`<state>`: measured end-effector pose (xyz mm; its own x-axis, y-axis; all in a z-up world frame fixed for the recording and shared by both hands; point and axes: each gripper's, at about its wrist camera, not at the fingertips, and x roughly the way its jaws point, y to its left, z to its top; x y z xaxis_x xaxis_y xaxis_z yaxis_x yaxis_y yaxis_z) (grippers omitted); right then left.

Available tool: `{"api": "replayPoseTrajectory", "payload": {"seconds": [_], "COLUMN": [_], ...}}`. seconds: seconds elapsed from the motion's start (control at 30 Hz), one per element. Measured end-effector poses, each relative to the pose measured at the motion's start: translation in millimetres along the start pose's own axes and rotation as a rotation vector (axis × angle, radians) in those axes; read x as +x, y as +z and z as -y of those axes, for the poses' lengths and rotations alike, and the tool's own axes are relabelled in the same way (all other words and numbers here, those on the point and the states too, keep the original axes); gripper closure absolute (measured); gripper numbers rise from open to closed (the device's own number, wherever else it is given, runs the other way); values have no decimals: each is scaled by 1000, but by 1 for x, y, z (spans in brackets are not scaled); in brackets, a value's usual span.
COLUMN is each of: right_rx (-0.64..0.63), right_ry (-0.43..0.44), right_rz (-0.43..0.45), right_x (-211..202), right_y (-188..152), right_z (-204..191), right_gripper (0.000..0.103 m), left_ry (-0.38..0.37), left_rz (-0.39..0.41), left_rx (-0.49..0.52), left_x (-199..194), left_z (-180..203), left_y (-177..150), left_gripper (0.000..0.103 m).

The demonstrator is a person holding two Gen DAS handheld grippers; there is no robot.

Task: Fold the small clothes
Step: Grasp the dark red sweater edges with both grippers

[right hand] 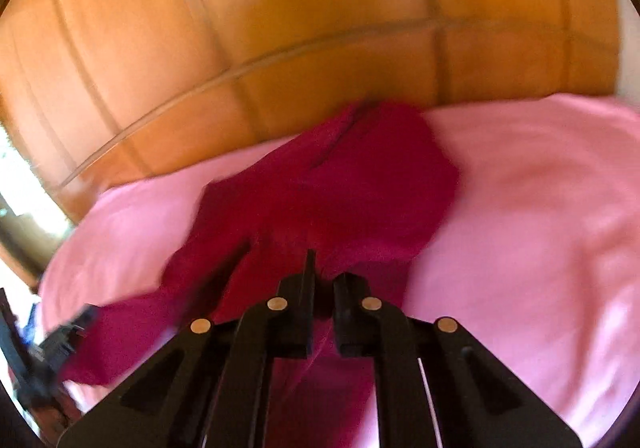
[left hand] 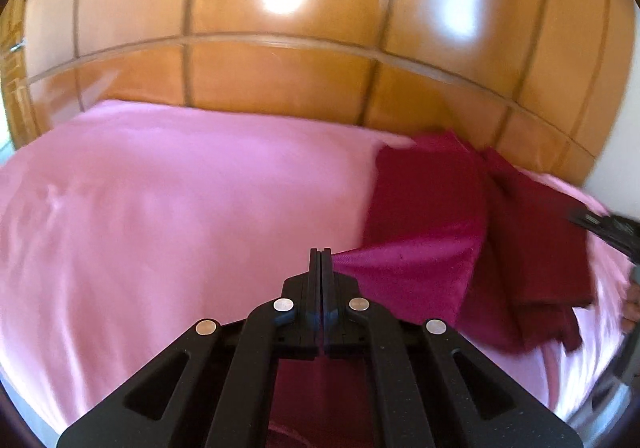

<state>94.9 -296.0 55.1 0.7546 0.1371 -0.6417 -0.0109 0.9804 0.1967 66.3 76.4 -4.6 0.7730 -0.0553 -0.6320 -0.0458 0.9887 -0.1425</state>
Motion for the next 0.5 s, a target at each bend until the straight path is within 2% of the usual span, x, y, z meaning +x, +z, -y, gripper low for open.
{"api": "replayPoseTrajectory", "payload": {"seconds": [0.17,0.3,0.4,0.5], "right_rx": [38,69,82,82], "right_ry": [-253,-478,-584,-623], "right_rz": [42,3,-49,-96], "right_x": [-6,17,37,54], "right_y": [30,51,62,69], "right_z": [85,155,192,208], "right_gripper": [97,97,97,97], "left_ry": [107,240,356,428], "left_rz": [45,53,48,18], "left_rx": [-27,-12,-4,-53], "left_x": [18,49,75,94], "left_z": [-32,-53,-66,-82], "left_y": [45,90,124,150], "left_gripper": [103,103,103,103]}}
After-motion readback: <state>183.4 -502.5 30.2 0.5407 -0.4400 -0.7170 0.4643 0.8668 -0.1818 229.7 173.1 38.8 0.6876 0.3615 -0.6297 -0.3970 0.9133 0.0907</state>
